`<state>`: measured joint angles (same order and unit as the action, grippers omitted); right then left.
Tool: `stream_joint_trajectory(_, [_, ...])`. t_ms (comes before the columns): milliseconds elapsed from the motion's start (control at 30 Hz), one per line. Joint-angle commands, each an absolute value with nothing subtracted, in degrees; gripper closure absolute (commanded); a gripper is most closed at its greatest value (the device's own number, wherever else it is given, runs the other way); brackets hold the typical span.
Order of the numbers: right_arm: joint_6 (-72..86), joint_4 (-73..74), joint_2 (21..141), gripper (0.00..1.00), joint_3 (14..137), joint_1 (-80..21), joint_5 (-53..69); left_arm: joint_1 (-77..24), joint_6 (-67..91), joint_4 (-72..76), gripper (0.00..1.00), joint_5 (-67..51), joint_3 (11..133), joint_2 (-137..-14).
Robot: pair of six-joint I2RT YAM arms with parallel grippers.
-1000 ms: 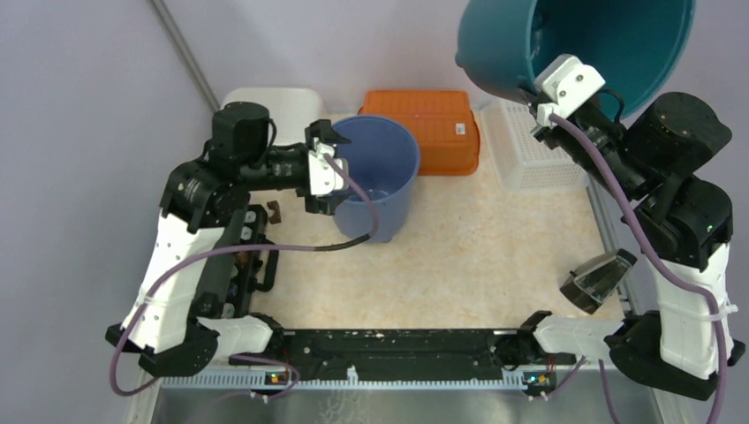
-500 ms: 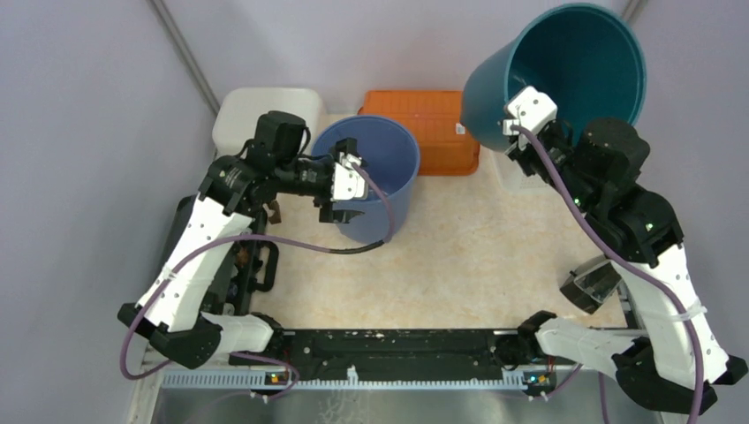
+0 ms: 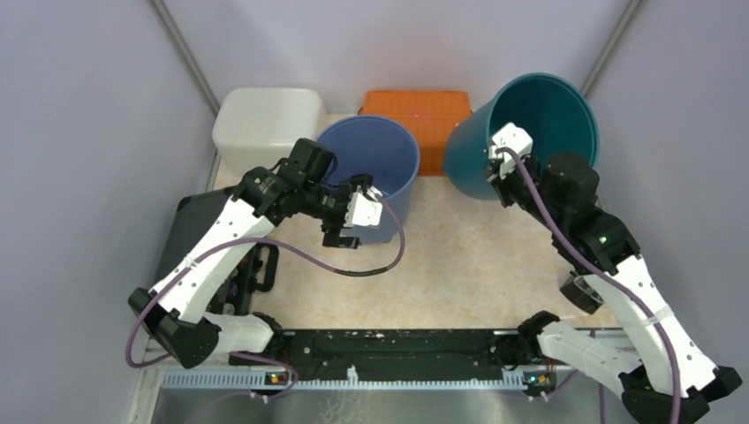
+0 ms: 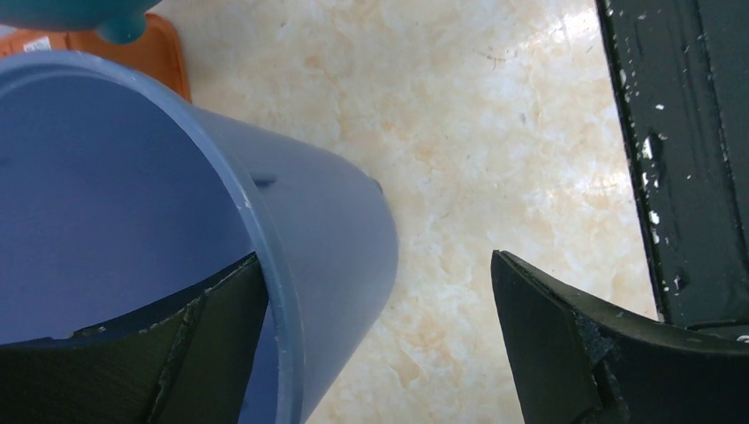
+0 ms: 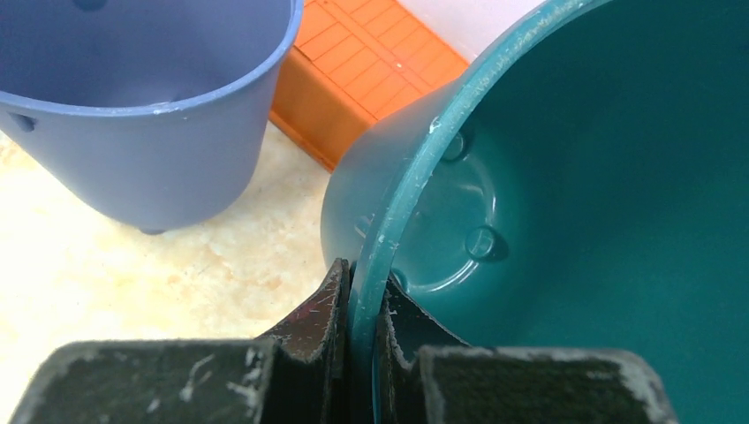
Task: Turn the large container upside down
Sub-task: Place the container at the center of the board.
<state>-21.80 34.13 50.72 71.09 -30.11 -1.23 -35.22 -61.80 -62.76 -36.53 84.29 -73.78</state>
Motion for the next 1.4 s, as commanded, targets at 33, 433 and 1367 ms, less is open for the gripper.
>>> stream_joint_trajectory(33, [-18.13, 17.9, 49.08, 1.0, 68.69, -28.93, -0.6, -35.93, -62.58, -59.76, 0.01, -31.27, 81.23, -71.81])
stream_joint_trajectory(433, [-11.72, 10.31, 55.42, 1.0, 67.04, -28.85, 3.8, -36.4, -63.1, -60.1, 0.08, -27.92, 79.95, -71.17])
stream_joint_trajectory(1367, [13.08, 3.75, 68.49, 1.0, 70.62, -28.82, 31.06, -36.33, -50.05, -54.05, 0.01, -37.87, 96.46, -72.59])
